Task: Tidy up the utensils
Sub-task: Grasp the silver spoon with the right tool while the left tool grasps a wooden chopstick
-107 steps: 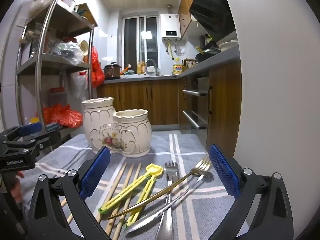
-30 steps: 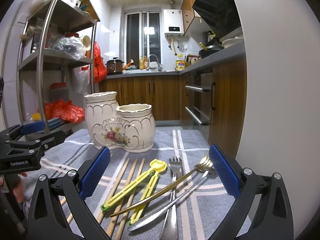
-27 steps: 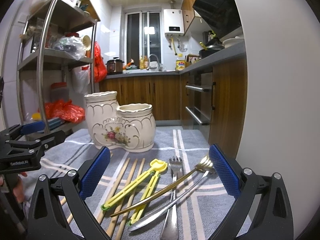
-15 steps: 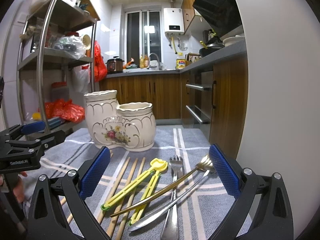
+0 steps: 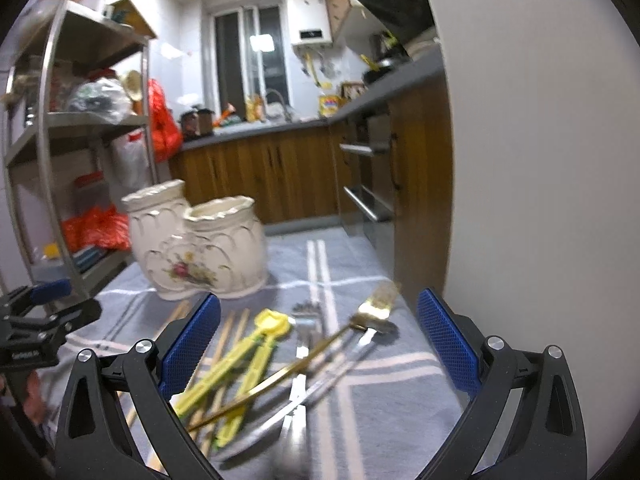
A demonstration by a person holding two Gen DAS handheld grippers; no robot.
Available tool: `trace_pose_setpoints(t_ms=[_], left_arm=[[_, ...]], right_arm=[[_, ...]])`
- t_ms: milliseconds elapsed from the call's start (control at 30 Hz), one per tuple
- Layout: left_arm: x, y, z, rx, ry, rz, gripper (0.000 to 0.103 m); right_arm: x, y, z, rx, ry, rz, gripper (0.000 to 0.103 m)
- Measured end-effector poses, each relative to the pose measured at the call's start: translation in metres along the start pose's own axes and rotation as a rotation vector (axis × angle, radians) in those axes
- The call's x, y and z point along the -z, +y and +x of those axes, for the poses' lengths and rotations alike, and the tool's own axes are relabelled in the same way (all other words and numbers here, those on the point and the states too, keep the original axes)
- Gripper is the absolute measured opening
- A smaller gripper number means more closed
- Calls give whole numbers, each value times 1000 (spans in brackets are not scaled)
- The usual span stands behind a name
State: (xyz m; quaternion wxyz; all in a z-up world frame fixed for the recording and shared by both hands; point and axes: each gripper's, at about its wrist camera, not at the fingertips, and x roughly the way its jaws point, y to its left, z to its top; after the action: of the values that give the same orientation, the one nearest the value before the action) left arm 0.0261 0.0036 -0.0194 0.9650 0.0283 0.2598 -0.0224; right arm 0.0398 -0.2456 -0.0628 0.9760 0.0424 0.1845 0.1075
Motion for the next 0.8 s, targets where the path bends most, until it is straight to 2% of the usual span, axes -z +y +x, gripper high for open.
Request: trace_pose_setpoints(t_ms=[233,400,467,567,667,800], left_arm=[[5,-11,16,33,128,57,98],[7,-12,20,27,168,68,96],[6,-13,21,32,183,71,89],[7,-14,23,35,197,80,86],[7,-16,27,49,221,79,79],[7,-20,29,60,242,88,73]], right_arm=[[-11,-27,8,63,65,7,98],[-10,-37,21,78,150,-3,95],[-8,-40,24,66,201,4,83],[-4,-47,31,33,277,46,65],[-1,-49,35,-24,330,96,53],[1,-46,42,-65,374,128,42]])
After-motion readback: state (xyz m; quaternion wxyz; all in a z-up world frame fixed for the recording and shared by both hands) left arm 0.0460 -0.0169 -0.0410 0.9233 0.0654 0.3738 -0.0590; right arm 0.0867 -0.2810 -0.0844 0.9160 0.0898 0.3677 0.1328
